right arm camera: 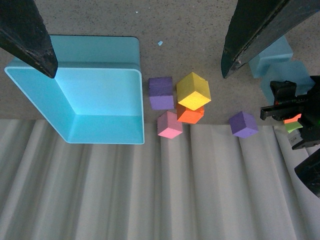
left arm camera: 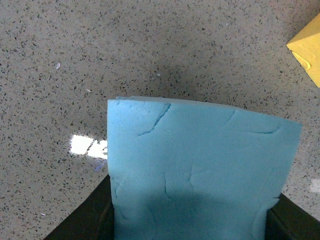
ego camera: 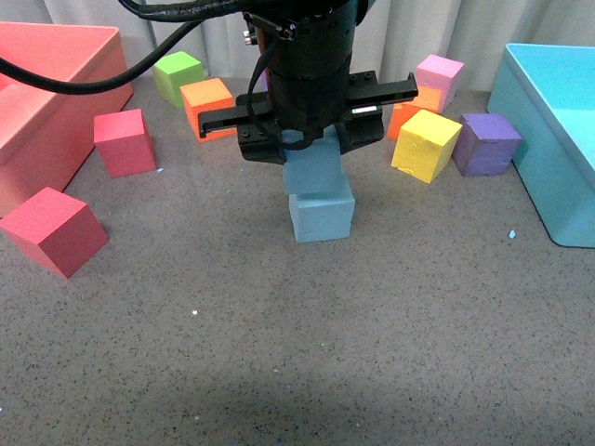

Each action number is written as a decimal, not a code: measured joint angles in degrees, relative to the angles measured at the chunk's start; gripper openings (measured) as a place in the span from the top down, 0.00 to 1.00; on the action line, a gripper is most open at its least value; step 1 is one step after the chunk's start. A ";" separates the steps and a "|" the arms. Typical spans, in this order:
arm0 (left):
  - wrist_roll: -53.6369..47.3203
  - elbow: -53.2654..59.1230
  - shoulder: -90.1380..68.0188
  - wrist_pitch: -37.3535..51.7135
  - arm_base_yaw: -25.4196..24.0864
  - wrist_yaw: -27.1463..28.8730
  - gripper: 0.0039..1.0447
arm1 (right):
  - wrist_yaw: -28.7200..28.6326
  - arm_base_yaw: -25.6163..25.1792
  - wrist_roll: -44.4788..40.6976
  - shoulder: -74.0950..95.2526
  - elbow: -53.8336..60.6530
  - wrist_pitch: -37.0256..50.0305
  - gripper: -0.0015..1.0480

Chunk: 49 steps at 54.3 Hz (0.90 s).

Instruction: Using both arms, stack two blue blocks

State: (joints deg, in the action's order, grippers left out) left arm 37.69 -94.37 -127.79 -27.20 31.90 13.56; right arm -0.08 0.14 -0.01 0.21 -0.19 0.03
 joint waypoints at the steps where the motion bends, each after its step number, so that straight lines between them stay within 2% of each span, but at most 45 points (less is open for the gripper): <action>1: 0.17 -0.28 -0.24 -0.28 0.00 -0.11 0.55 | 0.02 0.00 0.00 0.00 0.00 0.00 0.09; 30: 0.37 -2.89 -1.88 -2.89 0.66 -0.33 0.55 | 0.00 0.00 0.00 0.00 0.00 0.00 0.09; 49: 3.93 -4.81 -3.08 -5.66 1.36 -0.42 0.55 | 0.02 0.00 0.02 0.00 0.00 0.00 0.09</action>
State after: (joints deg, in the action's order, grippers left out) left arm 41.63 -99.18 -130.87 -32.86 33.26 13.15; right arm -0.05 0.14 0.01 0.21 -0.19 0.03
